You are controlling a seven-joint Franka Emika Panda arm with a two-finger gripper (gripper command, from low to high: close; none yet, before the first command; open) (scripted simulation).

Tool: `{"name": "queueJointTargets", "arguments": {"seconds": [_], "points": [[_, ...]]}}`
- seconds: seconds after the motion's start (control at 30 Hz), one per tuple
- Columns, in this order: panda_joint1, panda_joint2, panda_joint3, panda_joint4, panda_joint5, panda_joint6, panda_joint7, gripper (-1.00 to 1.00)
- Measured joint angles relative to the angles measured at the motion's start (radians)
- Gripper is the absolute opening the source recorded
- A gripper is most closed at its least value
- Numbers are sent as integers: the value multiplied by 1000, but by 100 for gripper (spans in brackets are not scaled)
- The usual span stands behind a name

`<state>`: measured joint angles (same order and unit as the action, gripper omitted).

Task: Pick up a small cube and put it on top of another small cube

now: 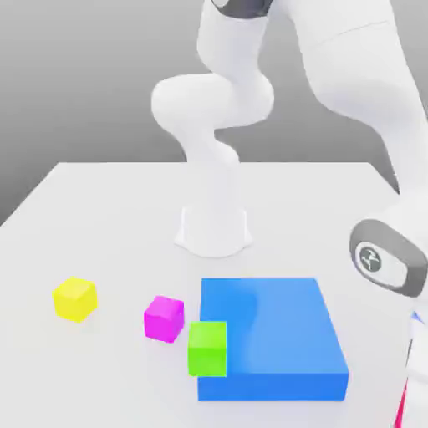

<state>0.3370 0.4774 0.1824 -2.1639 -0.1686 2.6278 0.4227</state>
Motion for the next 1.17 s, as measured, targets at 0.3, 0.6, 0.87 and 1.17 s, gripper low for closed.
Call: {"name": "queueJointTargets", "arguments": {"seconds": [0.3, 0.6, 0.87, 1.17], "points": [[-133, -328, -170, -281, -59, -34, 18, -100], [-359, -645, -302, -613, -67, -10, -5, -100], [-405, -758, -433, -824, 25, 81, -80, -100], [-359, -538, -459, -825, 110, 301, -137, 100]]}}
